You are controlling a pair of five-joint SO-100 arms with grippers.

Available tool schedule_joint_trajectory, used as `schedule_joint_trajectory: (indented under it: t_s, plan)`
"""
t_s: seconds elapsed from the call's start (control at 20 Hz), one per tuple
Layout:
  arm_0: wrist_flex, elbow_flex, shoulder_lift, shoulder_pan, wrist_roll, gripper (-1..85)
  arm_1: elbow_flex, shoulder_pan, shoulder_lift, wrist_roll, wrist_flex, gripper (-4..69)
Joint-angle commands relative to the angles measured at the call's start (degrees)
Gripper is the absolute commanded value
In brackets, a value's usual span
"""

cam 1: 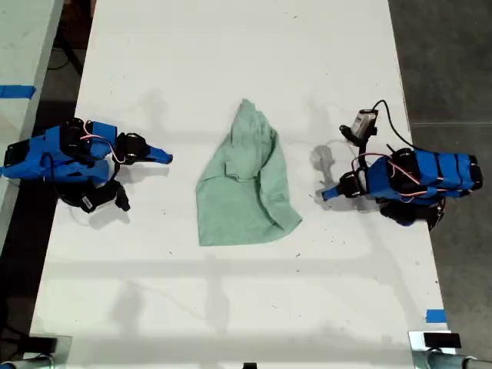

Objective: Fold t shirt

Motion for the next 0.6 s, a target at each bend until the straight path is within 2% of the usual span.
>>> schedule_joint_trajectory:
  t_s: [0.0, 0.55]
  plan:
    - [0.18, 2.29, 0.26, 0.62, 0.09, -0.3, 3.34, -0.09, 0.53, 0.18, 0.09, 1.9]
    - [0.18, 2.29, 0.26, 0.26, 0.44, -0.3, 3.34, 0.35, 0.53, 0.53, 0.09, 1.8]
